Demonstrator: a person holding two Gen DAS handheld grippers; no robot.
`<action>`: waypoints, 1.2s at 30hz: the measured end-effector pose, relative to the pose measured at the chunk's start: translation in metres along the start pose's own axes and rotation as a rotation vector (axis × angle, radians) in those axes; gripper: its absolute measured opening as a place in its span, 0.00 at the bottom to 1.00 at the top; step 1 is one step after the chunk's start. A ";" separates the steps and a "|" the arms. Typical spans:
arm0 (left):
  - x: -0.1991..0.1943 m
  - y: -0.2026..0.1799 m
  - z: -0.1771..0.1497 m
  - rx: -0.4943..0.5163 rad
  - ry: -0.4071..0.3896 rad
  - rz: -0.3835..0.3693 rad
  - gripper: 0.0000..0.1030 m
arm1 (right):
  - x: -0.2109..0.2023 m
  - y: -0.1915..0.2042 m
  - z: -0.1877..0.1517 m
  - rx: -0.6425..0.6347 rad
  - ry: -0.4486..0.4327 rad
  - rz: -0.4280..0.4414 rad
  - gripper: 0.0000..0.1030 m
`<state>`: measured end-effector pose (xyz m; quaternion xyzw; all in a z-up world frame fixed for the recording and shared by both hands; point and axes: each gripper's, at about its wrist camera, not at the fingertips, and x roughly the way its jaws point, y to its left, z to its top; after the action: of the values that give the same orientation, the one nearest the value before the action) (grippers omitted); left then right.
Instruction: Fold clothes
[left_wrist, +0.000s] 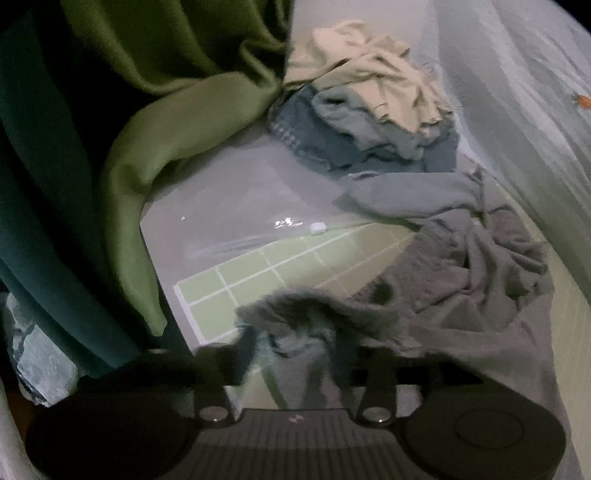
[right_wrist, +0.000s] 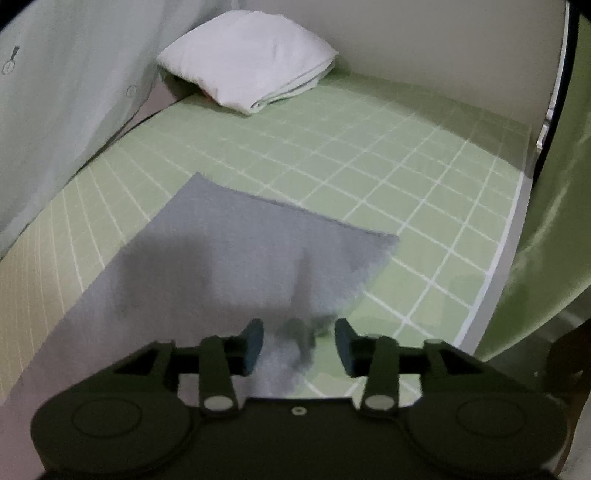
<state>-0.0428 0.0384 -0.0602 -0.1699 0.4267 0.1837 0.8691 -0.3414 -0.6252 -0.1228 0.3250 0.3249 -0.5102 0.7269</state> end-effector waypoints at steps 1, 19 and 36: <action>-0.005 -0.005 -0.003 0.013 -0.010 -0.004 0.71 | 0.001 -0.001 0.003 0.002 -0.004 0.000 0.48; -0.070 -0.109 -0.085 0.211 -0.024 -0.068 0.79 | 0.036 -0.020 0.023 -0.251 -0.021 0.041 0.05; -0.061 -0.142 -0.082 0.356 0.001 -0.085 0.80 | 0.010 -0.042 0.010 -0.203 -0.061 -0.144 0.67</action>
<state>-0.0672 -0.1331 -0.0392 -0.0313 0.4453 0.0686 0.8922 -0.3776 -0.6498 -0.1310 0.2100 0.3750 -0.5354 0.7271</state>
